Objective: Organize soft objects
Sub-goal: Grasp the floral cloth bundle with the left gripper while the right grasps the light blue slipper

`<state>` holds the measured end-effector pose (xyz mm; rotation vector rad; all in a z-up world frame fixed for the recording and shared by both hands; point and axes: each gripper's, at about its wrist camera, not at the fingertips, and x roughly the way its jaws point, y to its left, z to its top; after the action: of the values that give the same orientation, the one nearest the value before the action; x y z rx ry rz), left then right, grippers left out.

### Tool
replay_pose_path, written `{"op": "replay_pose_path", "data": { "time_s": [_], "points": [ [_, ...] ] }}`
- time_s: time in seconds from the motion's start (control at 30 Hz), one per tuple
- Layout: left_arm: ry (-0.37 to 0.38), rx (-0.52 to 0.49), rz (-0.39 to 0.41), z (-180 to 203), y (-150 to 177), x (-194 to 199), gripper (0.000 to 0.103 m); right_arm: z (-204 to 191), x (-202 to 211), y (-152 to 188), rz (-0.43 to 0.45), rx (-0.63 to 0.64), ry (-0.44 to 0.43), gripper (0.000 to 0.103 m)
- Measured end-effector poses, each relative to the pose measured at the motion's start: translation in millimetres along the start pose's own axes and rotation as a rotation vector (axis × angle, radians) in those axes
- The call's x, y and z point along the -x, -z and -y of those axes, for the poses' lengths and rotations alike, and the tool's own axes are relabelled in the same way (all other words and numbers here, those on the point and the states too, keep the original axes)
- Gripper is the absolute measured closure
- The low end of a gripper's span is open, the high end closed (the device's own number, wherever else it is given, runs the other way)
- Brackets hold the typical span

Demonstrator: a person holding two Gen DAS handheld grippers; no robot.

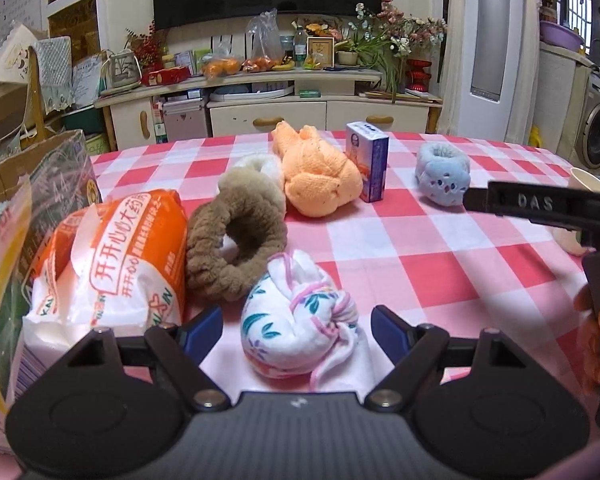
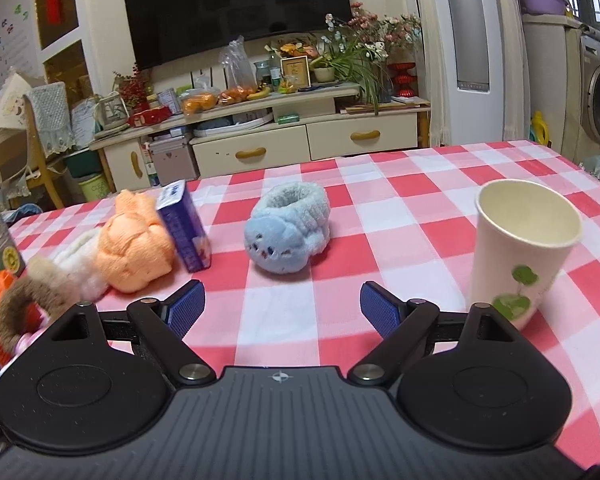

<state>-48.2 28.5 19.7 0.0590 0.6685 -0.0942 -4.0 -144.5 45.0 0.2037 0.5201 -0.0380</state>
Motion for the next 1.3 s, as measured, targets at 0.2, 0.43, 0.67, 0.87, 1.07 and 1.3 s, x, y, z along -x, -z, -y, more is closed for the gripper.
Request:
{"op": "replay_pose_path", "data": {
  "time_s": [0.2,0.43,0.67,0.87,1.07,1.3],
  "points": [
    [-0.003,0.013,-0.021,0,-3,-11,0.022,6,-31,-15,-0.002,-0.016,-0.006,0.0],
    [0.015,0.03,-0.043,2,-5,-18,0.022,10,-65,-32,0.001,-0.007,0.0,0.0],
    [0.029,0.065,-0.073,1,-7,-27,0.022,8,-91,-41,-0.016,0.008,0.011,0.0],
    [0.036,0.076,-0.087,3,-9,-33,0.023,7,-109,-44,-0.025,0.015,0.026,0.0],
    [0.028,0.085,-0.089,1,-10,-36,0.033,4,-120,-44,-0.03,0.035,0.032,0.001],
    [0.025,0.104,-0.083,-4,-11,-36,0.038,5,-124,-41,-0.043,0.041,0.012,0.024]
  ]
}}
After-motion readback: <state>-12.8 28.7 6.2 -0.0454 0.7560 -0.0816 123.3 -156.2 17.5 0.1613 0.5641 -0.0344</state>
